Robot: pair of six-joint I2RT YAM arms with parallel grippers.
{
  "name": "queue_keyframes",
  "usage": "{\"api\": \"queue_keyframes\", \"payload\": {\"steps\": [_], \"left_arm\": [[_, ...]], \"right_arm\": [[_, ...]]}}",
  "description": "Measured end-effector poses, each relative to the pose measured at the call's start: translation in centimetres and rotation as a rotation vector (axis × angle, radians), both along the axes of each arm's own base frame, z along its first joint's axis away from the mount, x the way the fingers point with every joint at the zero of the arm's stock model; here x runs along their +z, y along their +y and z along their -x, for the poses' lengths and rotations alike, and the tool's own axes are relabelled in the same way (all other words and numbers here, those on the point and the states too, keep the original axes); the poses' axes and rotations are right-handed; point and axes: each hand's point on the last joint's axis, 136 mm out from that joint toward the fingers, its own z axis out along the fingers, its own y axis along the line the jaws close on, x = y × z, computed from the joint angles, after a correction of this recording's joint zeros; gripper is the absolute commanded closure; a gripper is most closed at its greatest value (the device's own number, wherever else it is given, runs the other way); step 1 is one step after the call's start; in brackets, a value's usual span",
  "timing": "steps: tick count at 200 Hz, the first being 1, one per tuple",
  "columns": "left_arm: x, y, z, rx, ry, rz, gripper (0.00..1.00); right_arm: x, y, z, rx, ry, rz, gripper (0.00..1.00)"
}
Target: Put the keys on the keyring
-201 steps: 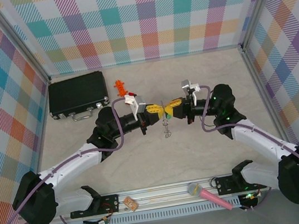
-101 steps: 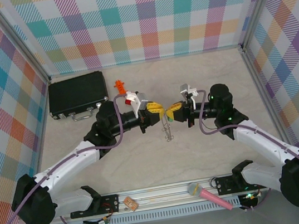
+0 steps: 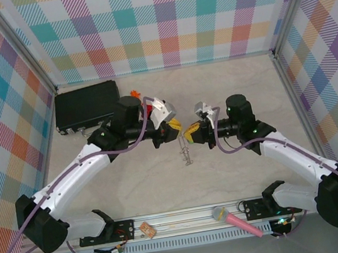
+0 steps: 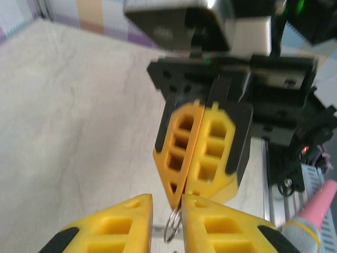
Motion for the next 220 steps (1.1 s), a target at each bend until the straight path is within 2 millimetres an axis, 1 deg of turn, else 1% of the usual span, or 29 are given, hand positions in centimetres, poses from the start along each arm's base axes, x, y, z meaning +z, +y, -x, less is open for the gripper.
{"api": "queue_keyframes", "payload": {"steps": [20, 30, 49, 60, 98, 126, 157, 171, 220], "left_arm": [[-1.4, 0.4, 0.5, -0.018, 0.037, -0.042, 0.79], [-1.6, 0.5, 0.7, -0.025, 0.047, -0.049, 0.78], [-1.8, 0.6, 1.0, -0.041, 0.059, -0.053, 0.72], [-1.8, 0.7, 1.1, -0.047, 0.057, -0.054, 0.71], [-1.7, 0.7, 1.0, -0.048, 0.057, -0.048, 0.72], [-1.4, 0.6, 0.6, -0.039, 0.052, -0.031, 0.73], [-1.1, 0.3, 0.5, -0.048, 0.056, -0.007, 0.73], [-1.3, 0.1, 0.5, -0.053, 0.067, -0.008, 0.75], [-2.0, -0.2, 0.7, -0.079, 0.101, -0.007, 0.77]], "right_arm": [[-0.1, 0.0, 0.0, -0.001, -0.003, 0.006, 1.00], [-0.2, 0.0, 0.0, 0.000, -0.005, 0.007, 1.00], [-0.2, 0.0, 0.0, 0.001, -0.004, 0.007, 1.00], [-0.2, 0.0, 0.0, 0.001, -0.004, 0.007, 1.00], [-0.1, 0.0, 0.2, 0.009, -0.002, 0.004, 1.00], [0.0, 0.0, 0.5, 0.027, 0.001, -0.002, 1.00], [0.0, 0.1, 0.8, 0.047, 0.007, -0.009, 1.00], [-0.1, 0.2, 0.8, 0.051, 0.014, -0.009, 1.00], [-0.3, 0.3, 0.8, 0.056, 0.021, -0.009, 1.00]]}}
